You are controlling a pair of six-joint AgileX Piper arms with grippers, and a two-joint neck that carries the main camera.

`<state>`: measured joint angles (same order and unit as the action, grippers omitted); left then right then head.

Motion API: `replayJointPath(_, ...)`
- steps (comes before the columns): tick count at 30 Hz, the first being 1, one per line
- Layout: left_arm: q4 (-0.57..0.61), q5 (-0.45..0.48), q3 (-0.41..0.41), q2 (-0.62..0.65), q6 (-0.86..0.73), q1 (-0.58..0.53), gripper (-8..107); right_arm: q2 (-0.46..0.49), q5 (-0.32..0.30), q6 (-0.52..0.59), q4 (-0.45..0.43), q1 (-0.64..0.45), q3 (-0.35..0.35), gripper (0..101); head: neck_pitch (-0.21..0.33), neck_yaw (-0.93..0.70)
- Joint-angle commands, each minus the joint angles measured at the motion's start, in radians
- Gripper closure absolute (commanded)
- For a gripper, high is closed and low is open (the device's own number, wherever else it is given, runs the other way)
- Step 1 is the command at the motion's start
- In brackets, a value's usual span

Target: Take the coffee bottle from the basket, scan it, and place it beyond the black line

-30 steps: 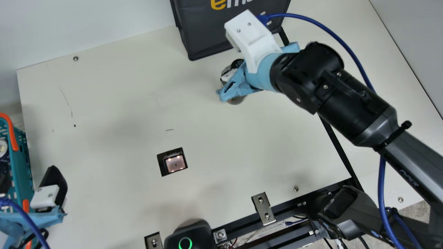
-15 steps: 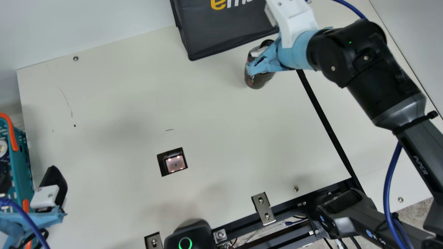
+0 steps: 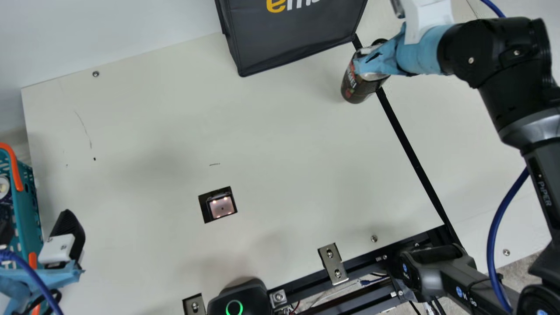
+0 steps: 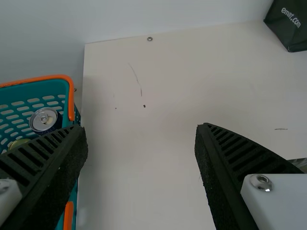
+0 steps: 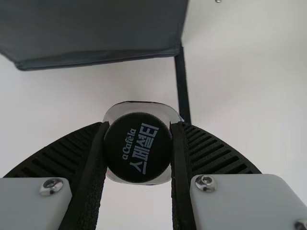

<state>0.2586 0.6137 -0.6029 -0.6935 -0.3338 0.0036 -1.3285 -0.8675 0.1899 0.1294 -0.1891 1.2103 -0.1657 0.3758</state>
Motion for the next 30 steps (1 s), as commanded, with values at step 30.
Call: replayJointPath(30,0.000,0.000,0.000,0.000,0.000,0.000,9,-0.166,0.032,0.191,0.052,-0.273,0.115,101,0.027,0.001)
